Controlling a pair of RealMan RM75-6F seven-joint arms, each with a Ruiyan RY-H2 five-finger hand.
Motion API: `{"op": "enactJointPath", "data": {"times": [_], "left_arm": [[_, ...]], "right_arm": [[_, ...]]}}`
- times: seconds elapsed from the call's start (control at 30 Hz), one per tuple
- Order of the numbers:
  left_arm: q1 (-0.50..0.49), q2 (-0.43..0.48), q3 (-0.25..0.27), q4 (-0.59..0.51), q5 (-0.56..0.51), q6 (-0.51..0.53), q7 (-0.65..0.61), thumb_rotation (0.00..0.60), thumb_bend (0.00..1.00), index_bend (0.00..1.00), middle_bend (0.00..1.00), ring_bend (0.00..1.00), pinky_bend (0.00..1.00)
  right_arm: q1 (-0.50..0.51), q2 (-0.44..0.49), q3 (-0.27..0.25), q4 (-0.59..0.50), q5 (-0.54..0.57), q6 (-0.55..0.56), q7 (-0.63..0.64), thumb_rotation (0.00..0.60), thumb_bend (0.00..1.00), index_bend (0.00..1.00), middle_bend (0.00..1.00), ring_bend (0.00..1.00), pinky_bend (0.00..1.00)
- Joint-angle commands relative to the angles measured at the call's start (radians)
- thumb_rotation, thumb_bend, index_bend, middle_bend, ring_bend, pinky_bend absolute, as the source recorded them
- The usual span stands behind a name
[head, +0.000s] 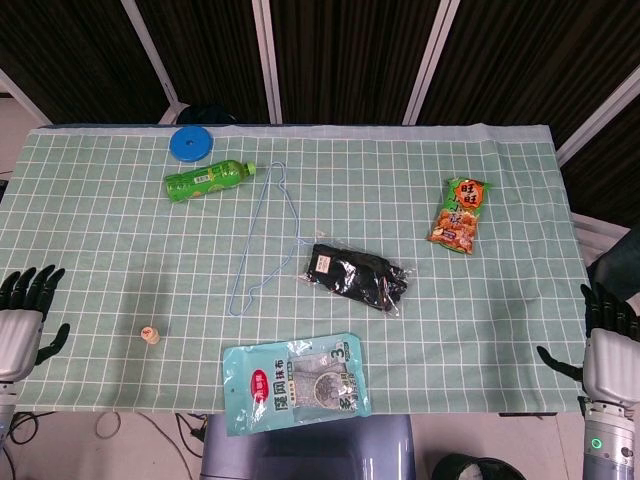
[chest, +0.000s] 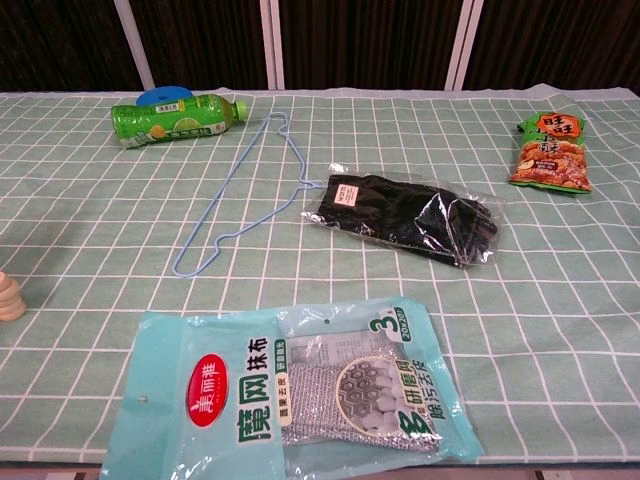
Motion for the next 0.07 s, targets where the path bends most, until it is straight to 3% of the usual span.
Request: {"op": "enactJointPath", "data": {"times": [0.03,0.07], "left_arm": [[0.006,-0.006,-0.01,0.01,0.009,0.016,-0.017,0.6,0.35,0.03,0.03,0.0,0.05],[0.008,-0.006,-0.011,0.012,0.011,0.019,-0.021,0.6,0.35,0.03,0.03,0.0,0.05]], "right_arm": [[0.0,0.0,0.0,0.001,0.001,0.0,0.002,0.6,0.2,0.07,0.05,0.03,0.0],[0.0,0.0,0.0,0.002,0.0,-0.001,0.003,0.6,0.2,0.07,0.05,0.03,0.0]]}}
